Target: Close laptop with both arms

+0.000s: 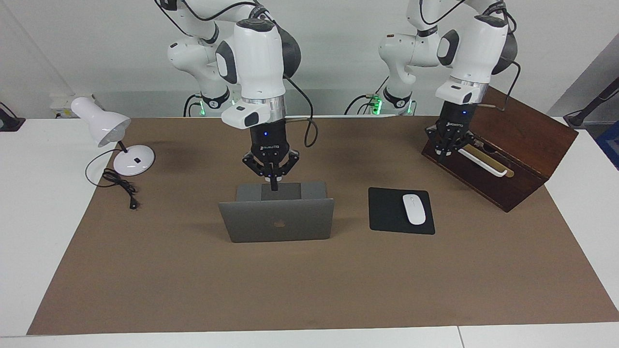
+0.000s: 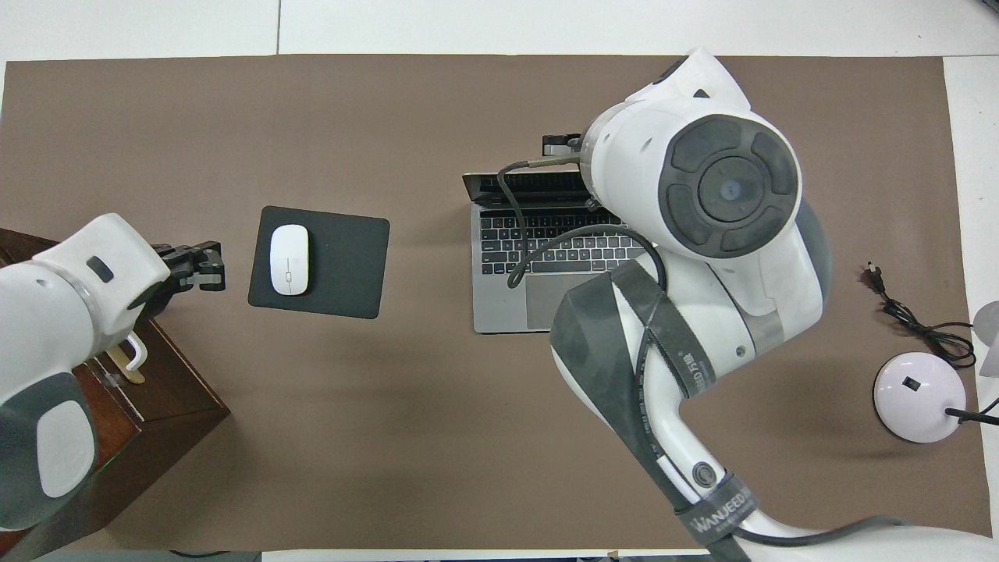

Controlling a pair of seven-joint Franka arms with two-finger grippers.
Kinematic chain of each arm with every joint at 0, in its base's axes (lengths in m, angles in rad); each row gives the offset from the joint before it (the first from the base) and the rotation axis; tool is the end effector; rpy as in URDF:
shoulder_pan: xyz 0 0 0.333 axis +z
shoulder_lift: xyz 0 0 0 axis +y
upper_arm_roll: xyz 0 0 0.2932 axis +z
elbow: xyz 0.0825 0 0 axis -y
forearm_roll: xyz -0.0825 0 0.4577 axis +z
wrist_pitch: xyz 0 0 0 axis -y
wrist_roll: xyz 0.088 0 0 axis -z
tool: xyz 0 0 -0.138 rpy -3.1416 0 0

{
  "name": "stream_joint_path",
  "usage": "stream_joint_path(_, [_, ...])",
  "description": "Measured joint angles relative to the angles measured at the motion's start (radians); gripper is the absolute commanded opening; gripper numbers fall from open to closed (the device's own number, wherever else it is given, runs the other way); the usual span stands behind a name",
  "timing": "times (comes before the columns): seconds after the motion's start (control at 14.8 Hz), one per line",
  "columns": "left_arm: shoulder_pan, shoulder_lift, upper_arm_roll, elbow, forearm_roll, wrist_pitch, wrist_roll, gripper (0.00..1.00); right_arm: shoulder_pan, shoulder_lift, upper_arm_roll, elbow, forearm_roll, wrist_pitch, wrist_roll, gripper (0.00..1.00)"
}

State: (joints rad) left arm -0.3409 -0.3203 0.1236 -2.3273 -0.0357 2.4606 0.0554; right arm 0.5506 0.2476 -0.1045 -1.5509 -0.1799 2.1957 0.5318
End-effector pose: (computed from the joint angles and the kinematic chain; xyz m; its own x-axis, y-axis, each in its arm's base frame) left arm 0.5619 -0.1245 0.4318 0.8744 -0.2097 0.4376 -0.2551 -0.9658 0.0469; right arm 0.6794 0.3198 0.4830 0.9051 -0.0054 0.4252 0.0028 -0.9998 -0.0188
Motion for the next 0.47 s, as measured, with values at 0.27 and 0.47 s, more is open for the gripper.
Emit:
stream_joint_path(0.27, [-0.071, -0.041, -0.001, -0.116, 0.0, 0.13, -0.001, 0.0, 0.001, 0.025, -0.003, 0.004, -0.001, 0.012, -0.061, 0.0])
stream_joint_path(0.47, [-0.12, -0.047, -0.001, -0.158, 0.0, 0.202, -0.001, 0.0, 0.001, 0.033, -0.005, 0.004, -0.001, 0.017, -0.089, 0.0])
